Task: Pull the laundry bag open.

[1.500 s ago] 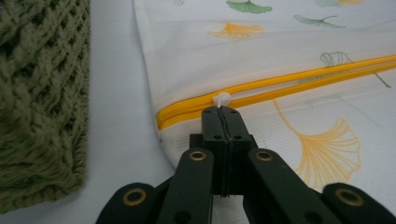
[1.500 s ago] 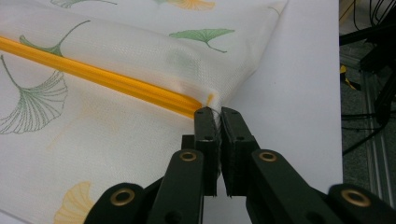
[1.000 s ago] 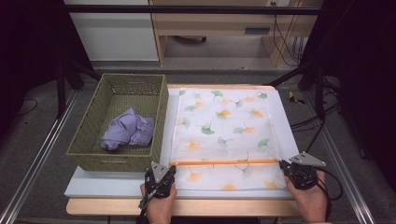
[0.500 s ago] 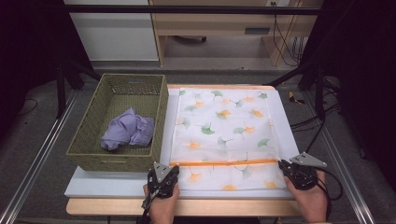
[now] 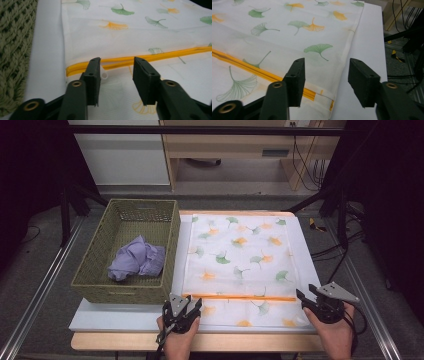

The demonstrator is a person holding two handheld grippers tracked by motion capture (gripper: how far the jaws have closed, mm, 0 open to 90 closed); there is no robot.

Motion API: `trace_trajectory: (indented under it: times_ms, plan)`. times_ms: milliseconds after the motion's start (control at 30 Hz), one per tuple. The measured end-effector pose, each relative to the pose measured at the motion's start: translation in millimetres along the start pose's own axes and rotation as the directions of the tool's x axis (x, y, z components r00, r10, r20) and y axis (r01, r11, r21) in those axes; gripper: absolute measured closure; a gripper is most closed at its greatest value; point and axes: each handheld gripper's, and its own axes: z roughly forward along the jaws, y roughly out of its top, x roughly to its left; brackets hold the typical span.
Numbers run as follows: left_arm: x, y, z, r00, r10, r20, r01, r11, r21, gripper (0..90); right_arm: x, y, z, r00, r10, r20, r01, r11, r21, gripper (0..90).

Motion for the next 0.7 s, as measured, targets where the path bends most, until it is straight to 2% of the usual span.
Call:
trace_trajectory:
  times_ms: [33, 133, 167, 233, 333, 467, 567, 600, 667, 700]
  plan:
    - [-2.3, 4.3, 0.7, 0.9999, 0.012, 0.007, -0.012, 0.9999, -0.003, 45.2, 0.8, 1.1, 0.0, 0.9999, 0.011, 0.005, -0.011, 1.000, -0.006, 40.2]
    - [-4.9, 9.7, 1.7, 0.9996, 0.024, 0.015, -0.024, 0.9997, -0.007, 38.0, 3.0, 2.4, 1.0, 0.9997, 0.016, 0.020, -0.016, 1.000, -0.009, 32.3]
    - [-8.2, 14.8, 2.6, 0.9983, 0.047, 0.034, -0.047, 0.9989, -0.004, 35.2, 4.1, 3.1, 1.6, 0.9997, 0.016, 0.016, -0.016, 1.000, -0.010, 29.4]
    - [-10.0, 17.2, 2.5, 0.9973, 0.063, 0.039, -0.062, 0.9980, -0.005, 33.5, 5.0, 3.6, 1.9, 0.9998, 0.015, 0.014, -0.014, 1.000, -0.010, 27.0]
    - [-14.2, 27.5, 3.0, 0.9922, 0.094, 0.082, -0.093, 0.9956, -0.014, 25.6, 11.9, 7.8, 2.6, 0.9996, -0.026, 0.011, 0.026, 1.000, -0.004, 18.7]
    - [-13.7, 33.9, 3.2, 0.9894, 0.093, 0.112, -0.092, 0.9957, -0.013, 20.8, 16.6, 11.1, 1.9, 0.9989, -0.047, 0.007, 0.047, 0.999, -0.012, 17.5]
    - [-13.2, 38.8, 4.5, 0.9822, 0.133, 0.133, -0.135, 0.9908, 0.009, 14.4, 19.4, 15.5, 1.4, 0.9966, -0.082, -0.008, 0.082, 0.997, -0.007, 19.2]
    - [-11.9, 40.5, 5.3, 0.9780, 0.145, 0.150, -0.150, 0.9883, 0.026, 13.9, 20.5, 16.7, 1.4, 0.9968, -0.078, -0.017, 0.078, 0.997, 0.003, 20.5]
    - [-11.9, 40.8, 6.0, 0.9778, 0.138, 0.157, -0.144, 0.9893, 0.026, 13.4, 22.4, 17.8, 0.9, 0.9963, -0.082, -0.025, 0.082, 0.997, -0.007, 23.1]
    - [-12.4, 41.3, 6.6, 0.9743, 0.147, 0.171, -0.154, 0.9875, 0.032, 12.3, 24.5, 19.0, 1.2, 0.9939, -0.109, -0.019, 0.109, 0.994, -0.013, 24.0]
